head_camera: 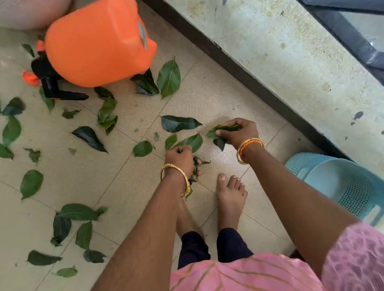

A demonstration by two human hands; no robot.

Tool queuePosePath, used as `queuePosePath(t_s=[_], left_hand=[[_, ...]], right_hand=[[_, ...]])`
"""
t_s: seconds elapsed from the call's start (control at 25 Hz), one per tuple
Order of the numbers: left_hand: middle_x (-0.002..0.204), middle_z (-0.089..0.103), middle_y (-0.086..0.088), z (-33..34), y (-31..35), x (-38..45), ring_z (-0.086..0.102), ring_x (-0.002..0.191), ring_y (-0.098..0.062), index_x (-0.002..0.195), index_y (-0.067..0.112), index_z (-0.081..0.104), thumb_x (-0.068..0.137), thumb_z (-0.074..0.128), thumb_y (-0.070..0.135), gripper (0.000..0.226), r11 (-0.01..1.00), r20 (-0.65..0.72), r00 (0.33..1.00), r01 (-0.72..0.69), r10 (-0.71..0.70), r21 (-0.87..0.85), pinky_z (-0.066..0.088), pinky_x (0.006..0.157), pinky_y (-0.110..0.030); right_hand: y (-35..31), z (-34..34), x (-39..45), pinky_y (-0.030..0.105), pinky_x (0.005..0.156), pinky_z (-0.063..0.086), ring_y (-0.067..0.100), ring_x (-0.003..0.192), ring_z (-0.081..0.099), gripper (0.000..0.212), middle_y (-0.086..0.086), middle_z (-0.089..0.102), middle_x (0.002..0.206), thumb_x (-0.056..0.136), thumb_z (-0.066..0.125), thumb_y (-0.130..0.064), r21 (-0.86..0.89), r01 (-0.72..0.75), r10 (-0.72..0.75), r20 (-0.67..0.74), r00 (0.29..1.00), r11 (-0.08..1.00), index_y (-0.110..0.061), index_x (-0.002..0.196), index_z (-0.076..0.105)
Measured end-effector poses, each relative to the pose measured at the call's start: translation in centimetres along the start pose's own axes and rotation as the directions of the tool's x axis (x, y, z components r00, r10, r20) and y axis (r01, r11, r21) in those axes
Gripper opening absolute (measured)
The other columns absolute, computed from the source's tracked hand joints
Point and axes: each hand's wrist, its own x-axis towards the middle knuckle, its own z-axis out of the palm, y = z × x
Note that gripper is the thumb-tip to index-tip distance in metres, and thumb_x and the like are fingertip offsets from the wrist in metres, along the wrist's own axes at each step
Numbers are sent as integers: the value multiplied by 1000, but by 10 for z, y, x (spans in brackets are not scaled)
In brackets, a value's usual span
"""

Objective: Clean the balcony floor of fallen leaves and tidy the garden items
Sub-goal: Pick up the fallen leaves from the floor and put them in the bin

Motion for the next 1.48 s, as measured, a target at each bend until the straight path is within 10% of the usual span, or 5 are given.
queuePosePath(t_s=[0.32, 0.68, 0.92, 1.12, 1.48], left_hand=[[90, 71, -16, -18, -36, -21, 61, 63, -25, 107, 8, 66, 79, 58, 61, 60, 972, 184, 971, 179, -150, -154, 42, 43, -20], [67, 58, -9, -64, -67, -13, 46, 39, -16, 70, 9, 59, 82, 54, 25, 21, 873, 83, 972, 236, -222, -427, 29, 33, -12], [44, 49, 0, -88, -64, -4, 38, 32, -14, 58, 12, 51, 78, 59, 21, 23, 928, -52, 974, 194, -221, -319, 29, 37, -16], [41, 40, 2, -95, -61, 16, 29, 31, -13, 56, 15, 40, 77, 51, 20, 25, 895, 6, 977, 200, -215, -399, 19, 37, -16], [44, 42, 3, -98, -61, 35, 32, 28, -11, 63, 13, 46, 79, 51, 20, 18, 888, 54, 972, 230, -227, -398, 22, 34, -14]], right_hand=[[-6, 15, -89, 13, 50, 50, 7, 58, 62, 35, 2, 62, 77, 73, 77, -2, -108, 6, 38, 392, 919, 994, -12, 98, 54], [-25, 58, -69, 23, 71, 48, 16, 99, 55, 44, 3, 55, 114, 81, 71, -33, -592, 241, 321, 684, 656, 769, -19, 118, 52], [-20, 86, -33, 50, 108, 32, 37, 136, 22, 77, 16, 23, 148, 75, 75, -34, -720, 687, -232, 688, 688, -98, -24, 140, 36], [4, 112, -17, 61, 108, 23, 43, 142, 1, 87, 16, -1, 156, 77, 73, -25, -744, 647, -256, 666, 700, -167, -31, 147, 20], [18, 98, 9, 46, 53, 57, 45, 87, 59, 44, 26, 60, 103, 55, 83, 3, -574, 738, -402, 806, 434, -356, -2, 97, 69]])
